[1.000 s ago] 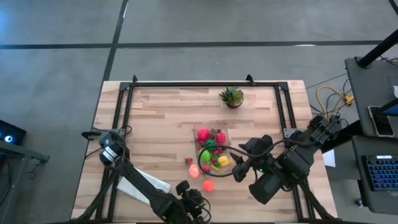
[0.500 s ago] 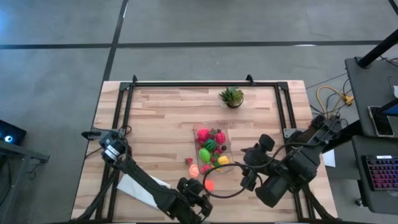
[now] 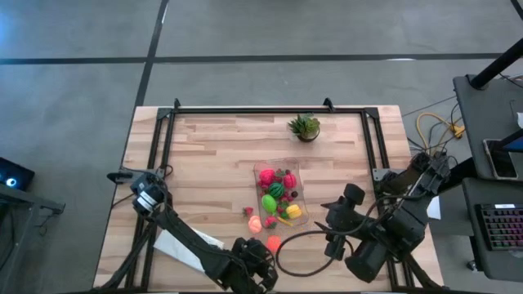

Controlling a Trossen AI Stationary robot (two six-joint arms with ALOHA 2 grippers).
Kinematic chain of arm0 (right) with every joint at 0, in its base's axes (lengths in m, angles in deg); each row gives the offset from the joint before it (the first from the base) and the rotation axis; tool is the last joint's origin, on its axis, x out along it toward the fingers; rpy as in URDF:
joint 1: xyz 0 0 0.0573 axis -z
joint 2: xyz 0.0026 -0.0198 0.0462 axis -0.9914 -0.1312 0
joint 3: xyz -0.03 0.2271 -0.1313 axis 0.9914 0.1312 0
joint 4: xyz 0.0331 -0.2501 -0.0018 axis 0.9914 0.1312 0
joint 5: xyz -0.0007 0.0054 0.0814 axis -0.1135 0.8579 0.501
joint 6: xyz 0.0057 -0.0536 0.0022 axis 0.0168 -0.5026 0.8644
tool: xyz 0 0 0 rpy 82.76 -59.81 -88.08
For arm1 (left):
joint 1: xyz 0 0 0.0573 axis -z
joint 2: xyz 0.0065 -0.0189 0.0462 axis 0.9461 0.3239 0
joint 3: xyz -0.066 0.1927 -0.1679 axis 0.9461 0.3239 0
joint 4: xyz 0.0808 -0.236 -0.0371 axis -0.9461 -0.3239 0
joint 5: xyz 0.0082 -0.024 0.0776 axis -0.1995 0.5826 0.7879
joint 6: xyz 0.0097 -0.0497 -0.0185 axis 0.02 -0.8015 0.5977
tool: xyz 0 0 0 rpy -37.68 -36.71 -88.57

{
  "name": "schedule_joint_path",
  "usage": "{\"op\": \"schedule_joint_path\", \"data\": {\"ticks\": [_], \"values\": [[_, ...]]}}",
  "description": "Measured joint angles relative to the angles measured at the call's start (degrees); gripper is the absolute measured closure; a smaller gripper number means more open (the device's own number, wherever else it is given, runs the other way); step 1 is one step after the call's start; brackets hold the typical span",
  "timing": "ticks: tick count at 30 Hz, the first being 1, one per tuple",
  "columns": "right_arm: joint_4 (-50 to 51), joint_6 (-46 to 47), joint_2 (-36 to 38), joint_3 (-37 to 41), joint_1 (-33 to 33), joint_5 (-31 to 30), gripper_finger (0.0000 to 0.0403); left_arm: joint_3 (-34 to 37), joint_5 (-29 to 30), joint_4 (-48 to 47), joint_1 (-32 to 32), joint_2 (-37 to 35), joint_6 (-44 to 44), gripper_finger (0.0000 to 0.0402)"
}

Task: Pick and placing Produce into tupperware
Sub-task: Put the orange pumpkin into the transparent bin

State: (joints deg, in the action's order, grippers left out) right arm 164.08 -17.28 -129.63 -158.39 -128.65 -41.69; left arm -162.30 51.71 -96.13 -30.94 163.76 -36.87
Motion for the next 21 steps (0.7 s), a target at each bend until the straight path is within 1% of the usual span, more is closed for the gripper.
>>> {"op": "schedule_joint_path", "data": {"ticks": [3,6,13,15,17,21], "values": [[0.01,-0.21,0.00,0.39,0.03,-0.15,0.0183,0.09,-0.22,1.21,0.29,0.00,0.01,0.0323],[0.03,-0.22,0.00,0.75,0.08,-0.55,0.0183,1.09,-0.53,0.92,0.24,0.01,-0.43,0.0294],[0.03,-0.63,0.00,1.63,0.06,-2.08,0.0183,4.73,-0.76,1.40,-0.09,0.22,-13.41,0.0187],[0.01,-0.63,0.00,1.73,0.08,-2.08,0.0183,5.44,-0.80,1.42,-0.09,0.29,-13.45,0.0161],[0.03,-0.63,0.00,1.73,0.08,-2.08,0.0183,5.57,-0.68,2.22,-0.09,0.31,-11.80,0.0144],[0.01,-0.63,0.00,2.38,0.08,-2.10,0.0183,5.58,-0.17,3.01,-0.37,0.31,-7.58,0.0135]]}}
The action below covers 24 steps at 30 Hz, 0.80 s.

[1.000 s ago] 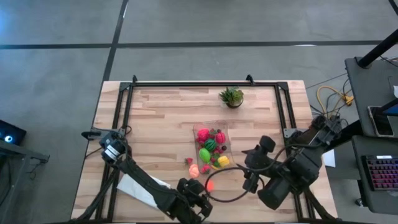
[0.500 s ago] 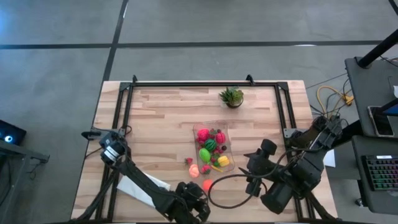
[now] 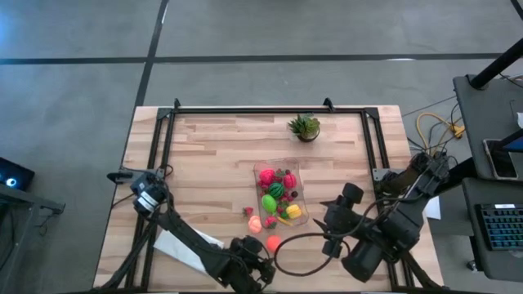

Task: Pick and placing Produce into tupperware
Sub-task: Put the orange pumpkin into the transparent bin

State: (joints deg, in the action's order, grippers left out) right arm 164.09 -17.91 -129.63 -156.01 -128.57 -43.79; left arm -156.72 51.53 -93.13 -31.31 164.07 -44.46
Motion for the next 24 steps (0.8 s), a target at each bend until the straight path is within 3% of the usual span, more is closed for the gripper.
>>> {"op": "schedule_joint_path", "data": {"ticks": [11,24], "values": [[0.05,0.38,0.00,3.59,0.88,0.00,0.0183,1.48,0.26,8.14,-2.04,1.58,19.88,0.0134],[0.00,3.02,0.00,5.58,1.29,0.04,0.0183,1.07,0.39,8.55,-2.93,2.51,19.80,0.0134]]}}
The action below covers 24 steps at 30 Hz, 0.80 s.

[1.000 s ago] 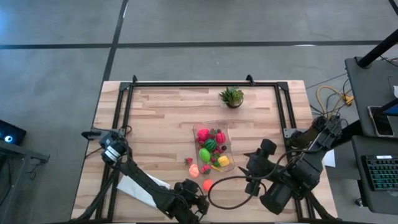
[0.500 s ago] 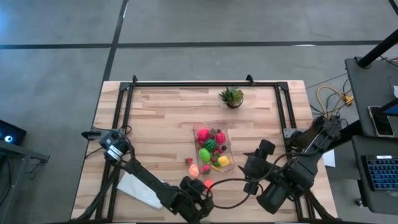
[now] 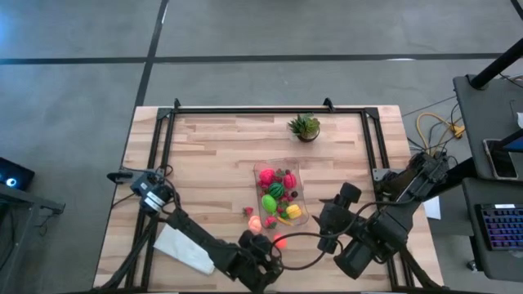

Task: Pick and placing Produce into tupperware
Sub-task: Put the orange pumpkin into the transparent bin

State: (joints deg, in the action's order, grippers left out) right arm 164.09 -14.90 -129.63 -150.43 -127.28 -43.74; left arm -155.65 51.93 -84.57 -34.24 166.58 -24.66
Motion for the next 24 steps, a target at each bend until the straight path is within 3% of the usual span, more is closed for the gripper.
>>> {"op": "schedule_joint_path", "data": {"ticks": [18,24], "values": [[0.02,1.10,0.00,0.54,0.00,0.24,0.0183,0.39,-0.70,-0.11,-4.67,0.00,4.81,0.0134],[0.02,1.13,0.00,0.54,0.26,0.26,0.0183,0.56,-6.23,1.20,-5.66,0.16,5.03,0.0134]]}}
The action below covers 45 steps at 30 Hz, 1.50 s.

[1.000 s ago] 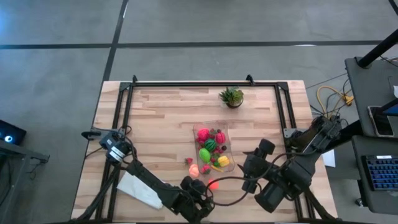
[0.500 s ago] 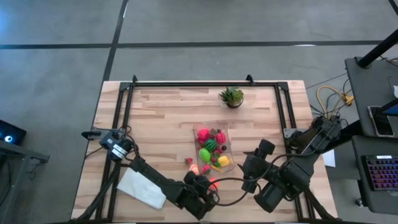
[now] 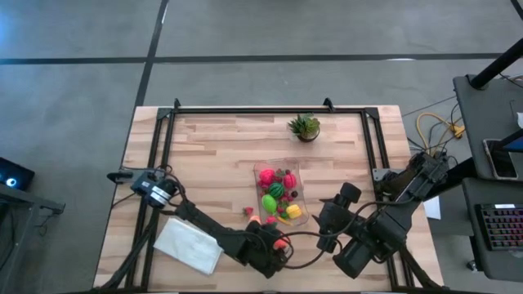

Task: Pick and placing Produce into tupperware
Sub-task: Put the orange pumpkin into the transparent bin

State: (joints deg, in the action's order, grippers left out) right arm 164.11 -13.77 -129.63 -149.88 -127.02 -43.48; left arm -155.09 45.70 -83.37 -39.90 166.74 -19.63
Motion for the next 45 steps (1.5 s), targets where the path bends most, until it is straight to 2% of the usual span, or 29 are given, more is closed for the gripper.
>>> {"op": "schedule_joint_path", "data": {"ticks": [4,15,24,29,39,45], "values": [[-0.02,0.01,0.00,0.00,0.08,0.00,0.0183,0.28,-0.71,1.70,-0.03,0.24,2.56,0.0134],[0.00,0.35,0.00,0.02,0.35,-0.02,0.0183,1.06,-1.61,1.90,-0.87,0.28,2.89,0.0135],[0.00,0.35,0.00,0.04,0.72,-0.02,0.0183,1.17,-2.79,1.33,-0.85,0.28,2.97,0.0188],[0.00,0.31,0.00,0.04,0.72,-0.02,0.0183,1.03,-3.05,1.87,-0.94,0.28,2.82,0.0171],[0.00,0.31,0.00,0.02,0.72,-0.03,0.0183,-5.80,-3.33,1.53,-0.87,-0.55,11.81,0.0185],[-0.02,0.33,0.31,-0.17,0.70,-0.24,0.0183,-10.58,0.34,0.00,-0.85,-2.62,18.61,0.0183]]}}
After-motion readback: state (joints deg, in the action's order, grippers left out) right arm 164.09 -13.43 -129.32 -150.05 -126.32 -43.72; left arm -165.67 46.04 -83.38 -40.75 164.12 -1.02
